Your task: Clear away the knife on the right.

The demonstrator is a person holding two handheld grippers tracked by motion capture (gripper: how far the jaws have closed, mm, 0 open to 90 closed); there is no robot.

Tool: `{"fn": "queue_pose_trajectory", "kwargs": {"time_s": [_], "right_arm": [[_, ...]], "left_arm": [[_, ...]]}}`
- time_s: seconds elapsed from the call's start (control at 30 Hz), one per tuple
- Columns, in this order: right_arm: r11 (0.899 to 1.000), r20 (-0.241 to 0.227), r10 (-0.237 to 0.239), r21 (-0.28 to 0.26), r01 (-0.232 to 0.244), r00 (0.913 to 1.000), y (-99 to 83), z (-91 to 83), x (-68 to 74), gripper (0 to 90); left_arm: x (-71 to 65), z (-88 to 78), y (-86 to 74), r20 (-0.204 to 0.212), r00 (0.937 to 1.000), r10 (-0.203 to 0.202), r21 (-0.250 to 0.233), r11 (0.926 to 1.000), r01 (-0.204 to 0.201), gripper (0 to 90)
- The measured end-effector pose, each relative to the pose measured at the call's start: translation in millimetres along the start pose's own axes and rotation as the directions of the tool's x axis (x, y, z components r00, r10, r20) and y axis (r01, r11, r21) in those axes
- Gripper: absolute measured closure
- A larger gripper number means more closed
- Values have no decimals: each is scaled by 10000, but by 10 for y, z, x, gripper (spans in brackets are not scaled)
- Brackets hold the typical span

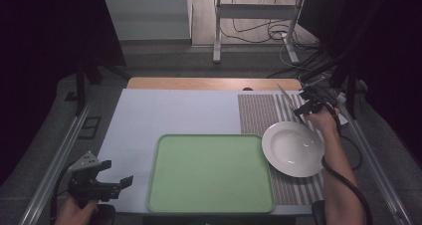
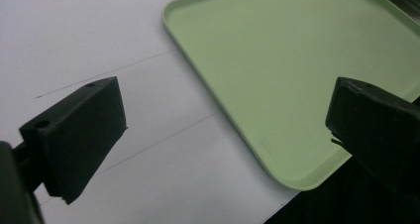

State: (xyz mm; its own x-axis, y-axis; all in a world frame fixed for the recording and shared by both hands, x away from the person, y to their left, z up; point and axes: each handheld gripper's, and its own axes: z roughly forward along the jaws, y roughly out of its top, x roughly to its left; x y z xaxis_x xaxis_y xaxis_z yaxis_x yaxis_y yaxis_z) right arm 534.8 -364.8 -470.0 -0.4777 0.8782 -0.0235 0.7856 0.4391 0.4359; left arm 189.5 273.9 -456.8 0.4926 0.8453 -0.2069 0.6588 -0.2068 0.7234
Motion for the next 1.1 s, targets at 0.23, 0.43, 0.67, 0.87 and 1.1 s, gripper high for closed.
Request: {"fn": "queue_pose_trajectory", "kwargs": {"time_s": [0.23,0.43,0.67,0.87,1.1], "right_arm": [[9999,22,122,-68,-122,9999,-38,-135,-94,814],[9995,0,284,-123,-284,9996,-74,-238,-161,814],[9989,-51,317,-346,-318,9995,-92,-450,-175,814],[9984,-533,174,-533,-202,9984,-37,-535,-42,813],[9984,-1090,-208,-546,150,9938,39,-542,207,814]], "left_arm": [[2,-1,0,1,10000,-13,8,10000,13,20],[1,1,2,-8,10000,-8,28,10000,8,20],[0,4,3,-9,10000,-16,36,10000,16,20],[0,4,3,-15,10000,-22,36,10000,22,20],[0,1,2,-22,10000,-13,32,10000,13,20]]}}
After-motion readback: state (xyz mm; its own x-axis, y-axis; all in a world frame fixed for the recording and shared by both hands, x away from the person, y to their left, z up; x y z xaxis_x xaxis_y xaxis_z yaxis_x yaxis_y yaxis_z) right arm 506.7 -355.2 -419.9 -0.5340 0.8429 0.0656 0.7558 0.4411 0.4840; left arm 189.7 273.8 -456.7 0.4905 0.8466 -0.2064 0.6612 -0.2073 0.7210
